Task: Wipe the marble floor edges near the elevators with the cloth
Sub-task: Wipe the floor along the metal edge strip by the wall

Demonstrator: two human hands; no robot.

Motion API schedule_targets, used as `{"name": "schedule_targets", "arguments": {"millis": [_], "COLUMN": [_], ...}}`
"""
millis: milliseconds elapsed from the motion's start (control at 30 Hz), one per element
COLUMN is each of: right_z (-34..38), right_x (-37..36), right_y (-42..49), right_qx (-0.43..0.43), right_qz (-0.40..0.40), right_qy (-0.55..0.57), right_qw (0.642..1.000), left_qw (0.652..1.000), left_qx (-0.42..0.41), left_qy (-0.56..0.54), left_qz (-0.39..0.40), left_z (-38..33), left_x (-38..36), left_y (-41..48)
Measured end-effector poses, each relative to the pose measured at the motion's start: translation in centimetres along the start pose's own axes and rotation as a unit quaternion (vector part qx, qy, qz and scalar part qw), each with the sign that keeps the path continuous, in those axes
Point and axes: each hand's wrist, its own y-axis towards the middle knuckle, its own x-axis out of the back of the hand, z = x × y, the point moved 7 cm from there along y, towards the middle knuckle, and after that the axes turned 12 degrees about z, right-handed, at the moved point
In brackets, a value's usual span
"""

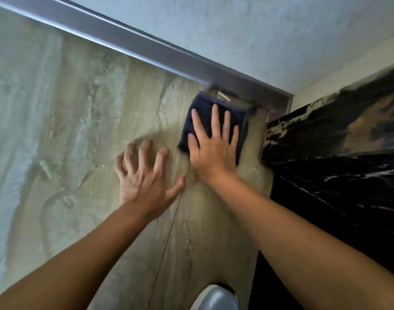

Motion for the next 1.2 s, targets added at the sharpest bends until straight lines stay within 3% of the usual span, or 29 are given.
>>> {"name": "schedule_targets", "arguments": {"millis": [67, 133, 267, 367, 467, 533, 667, 767, 867, 967, 1067, 1133, 1200], "right_z": [1.4, -0.6, -6.8, -5.0, 4.2, 13.2, 31.7, 37.4, 31.1, 16.7, 5.4, 5.1, 11.2], "right_x": [-1.6, -2.5, -2.3, -1.7, -0.3, 0.7, 1.2, 1.2, 2.6, 3.0, 1.9, 1.4, 2.0], "right_y": [-4.0, -6.8, -9.0, -7.5, -1.3, 5.2, 16.6, 19.4, 17.3, 11.3, 5.7, 5.6, 8.2], "right_qx": [0.145, 0.23, 0.122, 0.105, 0.196, 0.298, 0.421, 0.454, 0.477, 0.42, 0.324, 0.339, 0.382], "right_qz": [0.032, 0.07, 0.117, 0.132, 0.107, 0.111, 0.2, 0.246, 0.166, 0.072, 0.113, 0.115, 0.089], "right_qy": [-0.05, -0.088, -0.08, -0.081, -0.072, -0.098, -0.16, -0.208, -0.216, -0.196, -0.215, -0.229, -0.201], "right_qw": [0.988, 0.967, 0.982, 0.982, 0.972, 0.943, 0.87, 0.831, 0.835, 0.883, 0.914, 0.905, 0.897], "left_qw": [0.998, 0.993, 0.982, 0.977, 0.981, 0.98, 0.977, 0.976, 0.978, 0.976, 0.975, 0.974, 0.975], "left_qx": [0.007, 0.031, 0.124, 0.16, 0.149, 0.154, 0.15, 0.147, 0.142, 0.138, 0.136, 0.137, 0.129], "left_qy": [-0.037, -0.055, -0.064, -0.07, -0.06, -0.063, -0.049, -0.051, -0.057, -0.076, -0.084, -0.087, -0.091], "left_qz": [-0.05, -0.1, -0.126, -0.122, -0.109, -0.11, -0.144, -0.149, -0.142, -0.148, -0.153, -0.157, -0.155], "left_z": [1.0, 3.3, 8.4, 10.7, 10.7, 10.8, 11.1, 11.3, 11.3, 11.3, 11.5, 11.4, 11.5], "left_x": [2.4, 4.4, 5.4, 4.6, 4.2, 4.6, 4.7, 5.0, 5.2, 5.1, 4.9, 4.8, 4.8], "left_y": [1.1, 2.1, 3.5, 3.0, 2.6, 2.7, 2.5, 2.6, 2.4, 2.3, 2.7, 2.7, 2.7]}}
